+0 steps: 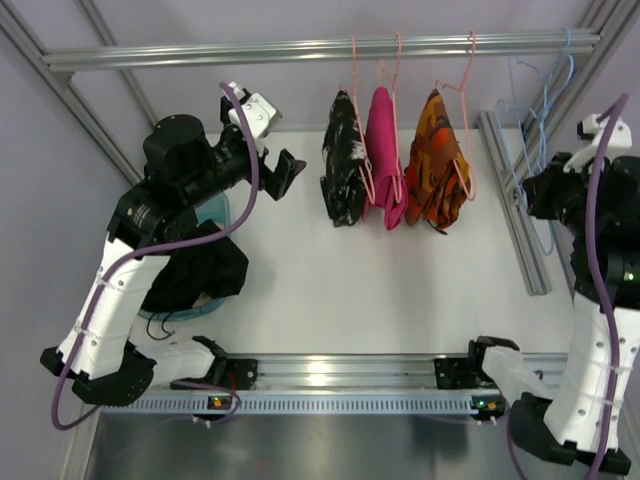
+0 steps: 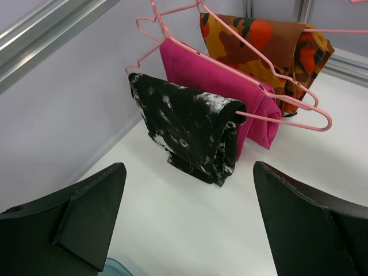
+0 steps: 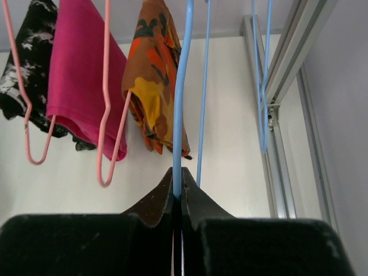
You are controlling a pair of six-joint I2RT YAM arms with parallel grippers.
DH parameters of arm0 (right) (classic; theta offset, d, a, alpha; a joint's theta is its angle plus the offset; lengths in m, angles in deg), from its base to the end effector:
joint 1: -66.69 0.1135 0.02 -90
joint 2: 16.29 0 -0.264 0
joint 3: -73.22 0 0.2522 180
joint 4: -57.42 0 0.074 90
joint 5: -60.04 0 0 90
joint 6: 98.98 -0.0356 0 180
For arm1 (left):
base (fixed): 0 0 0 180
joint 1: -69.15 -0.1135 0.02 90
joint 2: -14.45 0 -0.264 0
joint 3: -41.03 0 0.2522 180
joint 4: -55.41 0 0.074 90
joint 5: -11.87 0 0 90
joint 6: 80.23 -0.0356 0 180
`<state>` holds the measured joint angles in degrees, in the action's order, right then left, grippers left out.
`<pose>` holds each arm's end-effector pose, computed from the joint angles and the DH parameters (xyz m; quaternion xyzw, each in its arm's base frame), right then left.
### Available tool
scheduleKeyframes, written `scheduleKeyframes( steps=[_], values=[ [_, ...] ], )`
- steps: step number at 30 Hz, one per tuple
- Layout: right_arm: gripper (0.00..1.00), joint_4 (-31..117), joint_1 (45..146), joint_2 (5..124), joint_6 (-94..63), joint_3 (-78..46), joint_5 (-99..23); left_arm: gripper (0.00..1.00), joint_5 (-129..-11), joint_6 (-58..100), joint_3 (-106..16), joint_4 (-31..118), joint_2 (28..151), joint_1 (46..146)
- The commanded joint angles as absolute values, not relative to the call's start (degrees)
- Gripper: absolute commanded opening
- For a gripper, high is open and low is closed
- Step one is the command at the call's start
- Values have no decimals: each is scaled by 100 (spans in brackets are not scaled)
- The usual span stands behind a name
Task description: Remove the trousers from the hanger
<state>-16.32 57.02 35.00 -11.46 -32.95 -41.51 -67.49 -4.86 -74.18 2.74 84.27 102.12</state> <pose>0.1028 -0.0103 0.4906 0.0274 0.8109 0.0454 0.5827 0.1761 -0.1221 0.5270 0.3576 0.6591 -0.1736 0.6384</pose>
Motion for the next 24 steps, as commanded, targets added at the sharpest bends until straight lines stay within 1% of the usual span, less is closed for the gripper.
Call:
scheduleKeyframes(
  steps=[1,9,14,18,24],
  values=[
    [0,-732,5640,4011,-750,-3792,-4103,98,-6864,-350,-7275,553,8195,10176],
    [0,-293,5632,5181,-388,-4346,-4217,98,-6802,-219,-7117,553,8142,10097],
    [0,-38,5614,5569,-335,-4408,-4253,98,-6758,-183,-7073,544,8090,10053],
    [0,217,5448,5797,-423,-4181,-4331,98,-6767,-218,-7046,553,8072,10009],
    [0,543,5122,5789,-318,-3697,-4463,98,-6793,-236,-6976,553,8028,9965]
  ],
)
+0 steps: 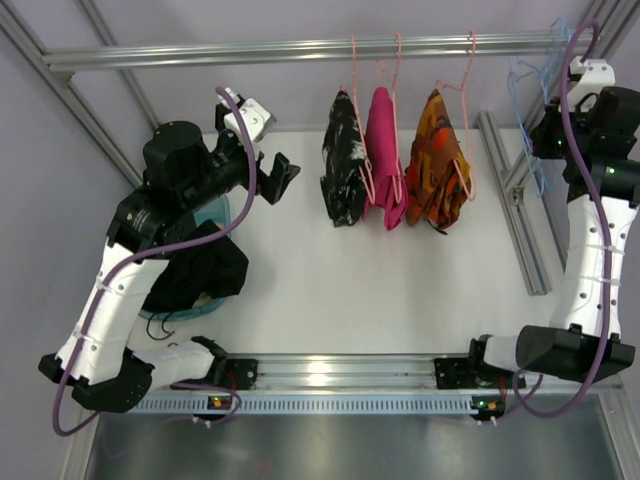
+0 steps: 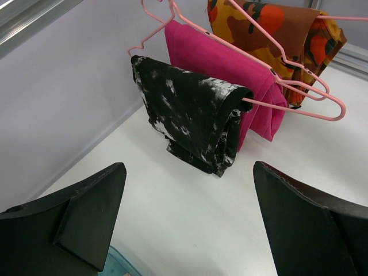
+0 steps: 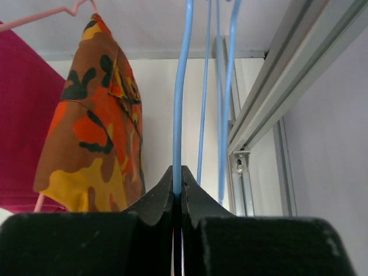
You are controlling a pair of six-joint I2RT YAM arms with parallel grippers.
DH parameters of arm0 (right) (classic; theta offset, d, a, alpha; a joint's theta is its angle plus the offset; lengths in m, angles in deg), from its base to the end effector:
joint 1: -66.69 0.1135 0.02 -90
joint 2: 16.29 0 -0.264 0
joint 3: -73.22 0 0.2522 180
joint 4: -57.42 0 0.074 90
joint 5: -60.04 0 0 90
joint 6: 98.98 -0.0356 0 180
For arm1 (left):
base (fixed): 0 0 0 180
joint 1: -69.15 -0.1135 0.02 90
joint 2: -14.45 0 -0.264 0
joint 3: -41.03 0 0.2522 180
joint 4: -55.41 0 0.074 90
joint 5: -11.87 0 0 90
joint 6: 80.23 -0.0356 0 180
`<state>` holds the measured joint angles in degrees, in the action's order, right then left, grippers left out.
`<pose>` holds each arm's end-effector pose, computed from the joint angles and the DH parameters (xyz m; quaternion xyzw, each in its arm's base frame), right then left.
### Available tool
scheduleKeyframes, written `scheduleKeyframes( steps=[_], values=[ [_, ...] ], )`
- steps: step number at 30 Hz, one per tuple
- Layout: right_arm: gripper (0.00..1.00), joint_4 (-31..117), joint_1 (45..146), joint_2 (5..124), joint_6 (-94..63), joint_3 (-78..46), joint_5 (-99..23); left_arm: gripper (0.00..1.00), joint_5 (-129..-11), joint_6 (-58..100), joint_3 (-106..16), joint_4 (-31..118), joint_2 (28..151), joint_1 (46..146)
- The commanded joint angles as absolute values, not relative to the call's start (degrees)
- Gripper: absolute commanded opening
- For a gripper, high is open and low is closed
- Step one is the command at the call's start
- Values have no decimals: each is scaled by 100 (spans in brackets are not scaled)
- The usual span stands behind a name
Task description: Remove the trousers from the hanger
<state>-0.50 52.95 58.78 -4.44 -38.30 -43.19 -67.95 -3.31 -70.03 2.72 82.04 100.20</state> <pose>0.2506 -0.0529 0.4787 0.0012 0.8235 0.0052 0.5673 0.1767 -0.1137 0.5136 0.3383 0.6815 -0.1675 0.6270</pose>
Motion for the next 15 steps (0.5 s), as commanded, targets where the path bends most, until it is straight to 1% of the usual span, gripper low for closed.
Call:
scheduleKeyframes(
  steps=[1,10,14,15],
  values=[
    [0,586,5061,5780,-274,-3644,-4498,98,-6793,-245,-6967,544,8019,9974],
    [0,473,4218,6052,183,-3556,-5210,98,-6916,-271,-6844,553,8037,9947],
    [0,376,4067,6105,350,-3590,-5570,98,-6881,-218,-6835,553,8054,9939],
    [3,367,4067,6071,377,-3582,-5693,98,-6881,-201,-6827,544,8063,9939]
  ],
)
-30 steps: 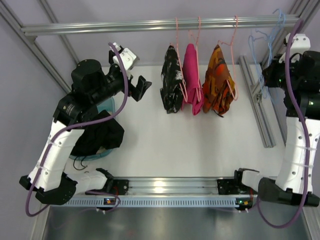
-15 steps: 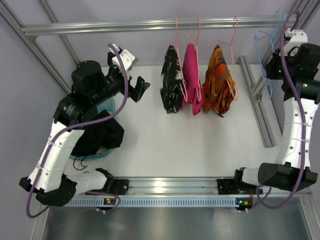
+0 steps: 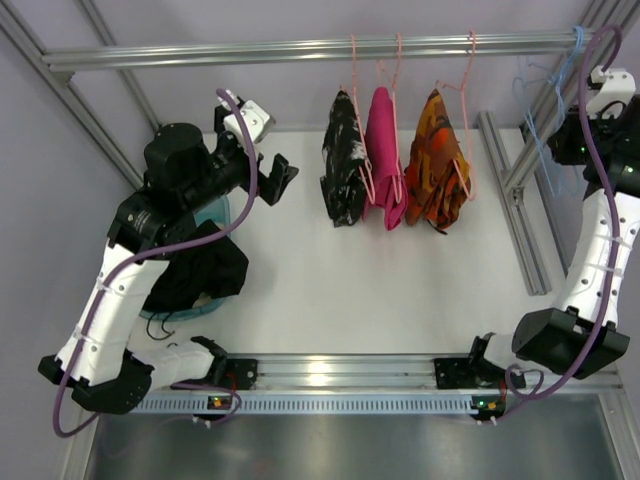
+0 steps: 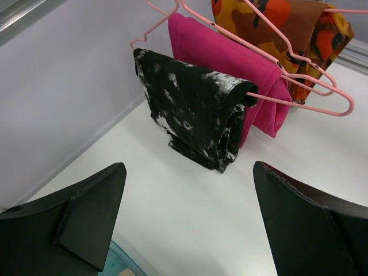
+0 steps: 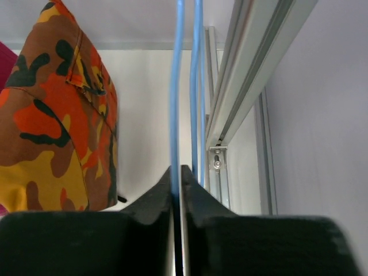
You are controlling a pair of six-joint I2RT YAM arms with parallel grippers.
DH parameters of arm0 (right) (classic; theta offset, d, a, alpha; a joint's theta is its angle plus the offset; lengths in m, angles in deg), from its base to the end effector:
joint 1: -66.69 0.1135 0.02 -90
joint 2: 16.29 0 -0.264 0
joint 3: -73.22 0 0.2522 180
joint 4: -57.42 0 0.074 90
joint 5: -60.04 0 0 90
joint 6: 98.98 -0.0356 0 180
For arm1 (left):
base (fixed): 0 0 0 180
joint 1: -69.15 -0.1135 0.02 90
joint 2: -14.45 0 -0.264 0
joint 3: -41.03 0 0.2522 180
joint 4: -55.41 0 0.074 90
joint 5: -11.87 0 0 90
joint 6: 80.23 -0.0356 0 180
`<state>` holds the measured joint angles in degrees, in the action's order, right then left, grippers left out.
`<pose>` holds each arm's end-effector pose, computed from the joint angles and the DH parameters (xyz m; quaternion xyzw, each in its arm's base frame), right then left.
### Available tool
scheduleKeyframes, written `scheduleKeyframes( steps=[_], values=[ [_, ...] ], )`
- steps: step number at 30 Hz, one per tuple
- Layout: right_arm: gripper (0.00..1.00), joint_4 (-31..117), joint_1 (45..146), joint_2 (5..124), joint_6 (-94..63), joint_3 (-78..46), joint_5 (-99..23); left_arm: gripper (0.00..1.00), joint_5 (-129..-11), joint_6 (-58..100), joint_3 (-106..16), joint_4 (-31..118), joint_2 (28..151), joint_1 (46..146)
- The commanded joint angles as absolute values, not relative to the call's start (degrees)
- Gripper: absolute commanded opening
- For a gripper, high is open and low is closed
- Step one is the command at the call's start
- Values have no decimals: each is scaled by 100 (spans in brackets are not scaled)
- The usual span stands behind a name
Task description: Remove the trousers from the hanger
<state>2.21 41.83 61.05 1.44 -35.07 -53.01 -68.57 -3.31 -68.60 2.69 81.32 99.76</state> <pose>0.2561 -0.1033 0.4569 -0.0041 0.8301 -0.0012 0.5576 0.1768 -0.1115 0.5086 0.3337 0.6884 -0.1607 0.6236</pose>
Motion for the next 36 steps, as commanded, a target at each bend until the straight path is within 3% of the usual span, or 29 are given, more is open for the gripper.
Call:
scheduleKeyframes(
  steps=[1,4,5,8,16,25,30,36],
  values=[
    [14,376,4067,6044,377,-3582,-5755,98,-6881,-192,-6809,544,8072,9930],
    [39,341,4067,5939,368,-3634,-5984,98,-6899,-78,-6792,544,8098,9877],
    [53,262,4067,5904,359,-3704,-6028,98,-6916,44,-6783,544,8107,9860],
    [71,148,4067,5711,272,-3793,-6168,98,-6829,343,-6687,509,8098,9693],
    [99,-116,4067,5043,26,-3767,-6371,98,-6433,871,-6072,404,7844,9087],
    [99,-923,4067,4041,534,-3529,-6598,98,-6197,819,-5149,88,7194,8243],
    [99,-1951,4067,3487,1325,-3415,-8074,98,-6195,160,-4920,-500,6561,7786],
    [99,-2322,4067,2301,1976,-2230,-9060,98,-6248,-86,-4244,-967,5647,7337]
  ],
)
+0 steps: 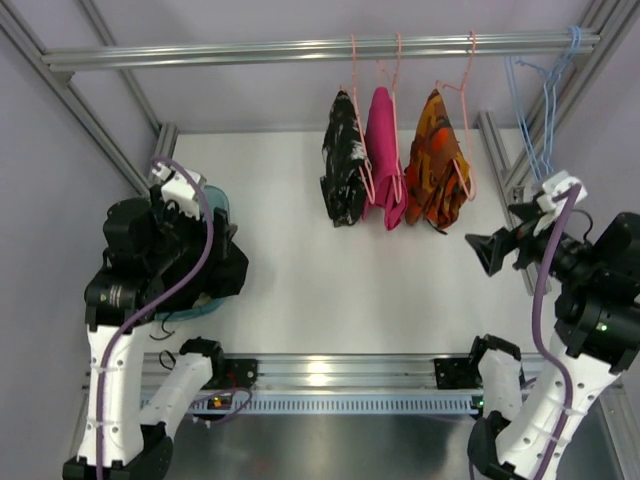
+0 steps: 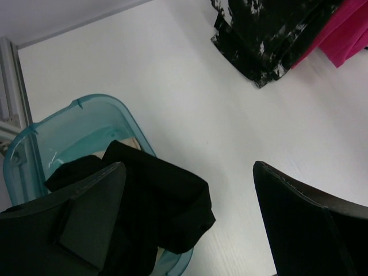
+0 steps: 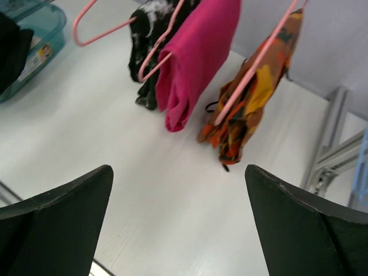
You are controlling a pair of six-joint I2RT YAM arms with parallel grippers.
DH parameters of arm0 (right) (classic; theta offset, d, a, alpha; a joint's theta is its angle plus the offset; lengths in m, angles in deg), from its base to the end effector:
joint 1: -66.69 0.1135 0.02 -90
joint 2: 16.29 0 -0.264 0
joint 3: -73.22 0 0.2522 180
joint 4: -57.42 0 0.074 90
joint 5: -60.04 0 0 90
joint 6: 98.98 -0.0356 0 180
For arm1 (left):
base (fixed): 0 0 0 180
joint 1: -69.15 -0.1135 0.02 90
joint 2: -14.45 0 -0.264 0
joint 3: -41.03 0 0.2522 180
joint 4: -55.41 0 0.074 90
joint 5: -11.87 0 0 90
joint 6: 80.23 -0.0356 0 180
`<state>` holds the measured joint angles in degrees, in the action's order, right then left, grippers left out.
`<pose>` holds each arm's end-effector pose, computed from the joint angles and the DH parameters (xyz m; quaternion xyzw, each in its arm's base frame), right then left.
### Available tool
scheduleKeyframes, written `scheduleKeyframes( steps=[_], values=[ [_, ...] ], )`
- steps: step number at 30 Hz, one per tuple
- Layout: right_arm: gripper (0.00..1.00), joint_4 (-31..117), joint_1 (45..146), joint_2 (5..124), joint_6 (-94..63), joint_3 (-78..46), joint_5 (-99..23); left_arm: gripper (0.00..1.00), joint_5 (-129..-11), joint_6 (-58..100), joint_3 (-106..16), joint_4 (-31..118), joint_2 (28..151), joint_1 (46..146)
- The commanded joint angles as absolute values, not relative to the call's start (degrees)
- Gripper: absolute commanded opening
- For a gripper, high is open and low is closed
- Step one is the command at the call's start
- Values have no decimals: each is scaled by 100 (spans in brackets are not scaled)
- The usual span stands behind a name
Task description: Remove the trousers from the hanger
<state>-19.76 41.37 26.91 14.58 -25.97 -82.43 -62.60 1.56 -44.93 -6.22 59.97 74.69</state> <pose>0.0644 0.0008 0.4687 -0.2384 0.7438 0.1223 0.6123 0.1264 -0.0218 0.4263 0.1737 0.8025 -0.0984 0.5623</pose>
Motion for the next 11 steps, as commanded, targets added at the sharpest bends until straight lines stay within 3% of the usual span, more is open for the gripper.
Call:
scheduleKeyframes(
  steps=[1,11],
  values=[
    [100,-2322,4067,2169,2003,-1959,-9086,98,-6274,-113,-4199,-1081,5559,7311],
    [99,-2964,4067,1720,2513,-1376,-9087,98,-6380,-201,-4058,-1205,5207,6555]
  ],
)
